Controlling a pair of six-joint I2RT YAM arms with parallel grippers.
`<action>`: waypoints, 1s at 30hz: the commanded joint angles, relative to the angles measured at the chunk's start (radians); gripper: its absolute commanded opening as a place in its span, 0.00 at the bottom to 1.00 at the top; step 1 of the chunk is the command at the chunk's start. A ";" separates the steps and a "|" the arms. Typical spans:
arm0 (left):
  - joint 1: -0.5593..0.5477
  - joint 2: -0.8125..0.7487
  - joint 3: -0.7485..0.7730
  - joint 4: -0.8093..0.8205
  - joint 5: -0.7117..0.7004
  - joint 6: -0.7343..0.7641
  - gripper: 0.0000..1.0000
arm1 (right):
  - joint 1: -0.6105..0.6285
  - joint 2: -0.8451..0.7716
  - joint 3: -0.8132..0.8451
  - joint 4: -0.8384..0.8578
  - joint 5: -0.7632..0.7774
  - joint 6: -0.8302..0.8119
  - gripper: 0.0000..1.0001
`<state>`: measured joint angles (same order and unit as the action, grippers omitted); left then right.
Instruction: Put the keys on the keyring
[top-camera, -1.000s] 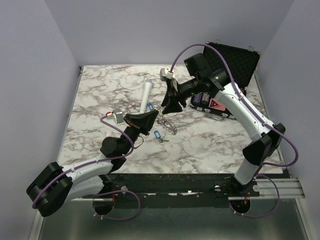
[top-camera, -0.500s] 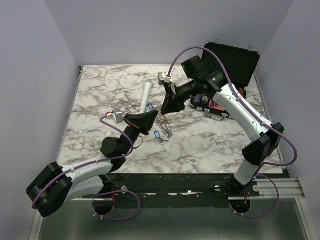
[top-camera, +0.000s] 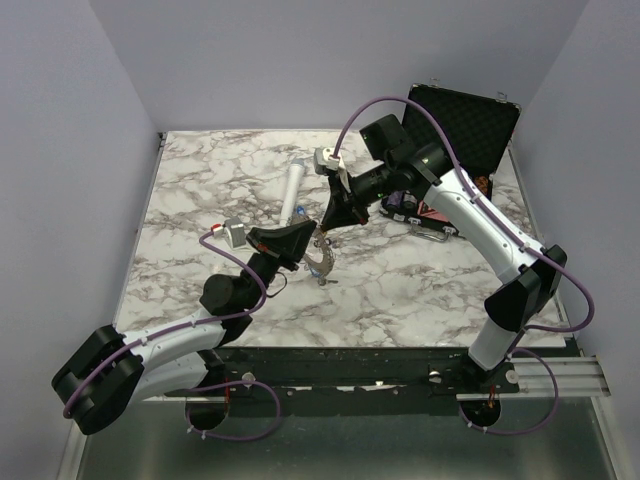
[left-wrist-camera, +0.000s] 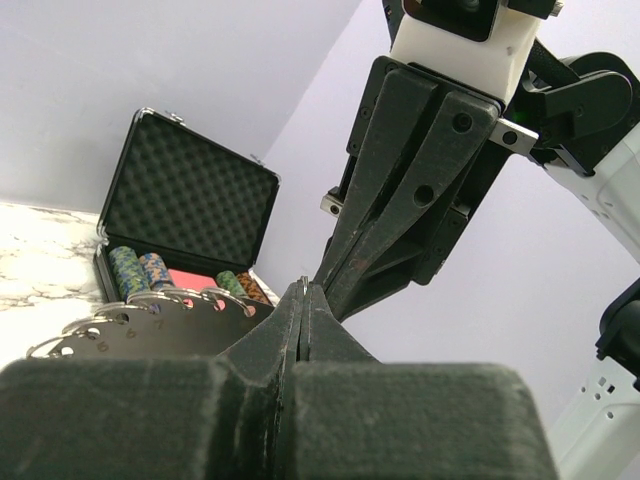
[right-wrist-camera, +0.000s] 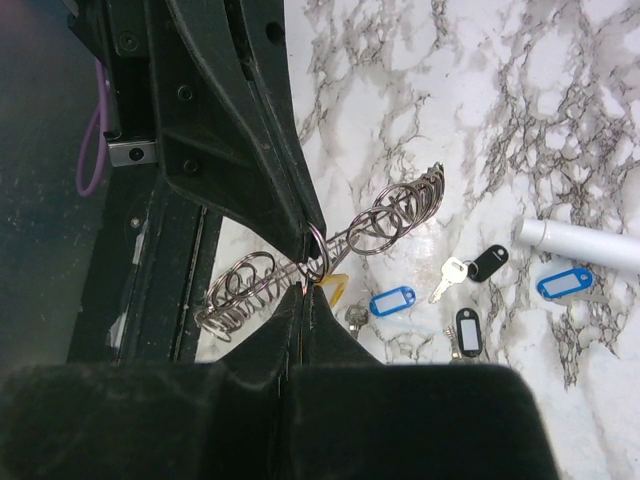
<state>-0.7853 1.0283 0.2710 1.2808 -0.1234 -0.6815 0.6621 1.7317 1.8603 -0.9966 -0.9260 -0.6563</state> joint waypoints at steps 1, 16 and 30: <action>-0.003 -0.013 0.034 0.310 -0.016 -0.021 0.00 | 0.024 -0.014 -0.019 -0.036 0.003 -0.014 0.00; 0.001 -0.019 0.020 0.310 0.051 -0.015 0.00 | 0.036 -0.023 -0.020 -0.016 0.006 0.034 0.18; 0.040 -0.060 -0.016 0.310 0.301 0.025 0.00 | 0.022 -0.057 0.019 -0.096 0.021 0.003 0.31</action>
<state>-0.7582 0.9985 0.2623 1.2854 0.0544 -0.6758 0.6861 1.7050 1.8534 -1.0500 -0.9203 -0.6388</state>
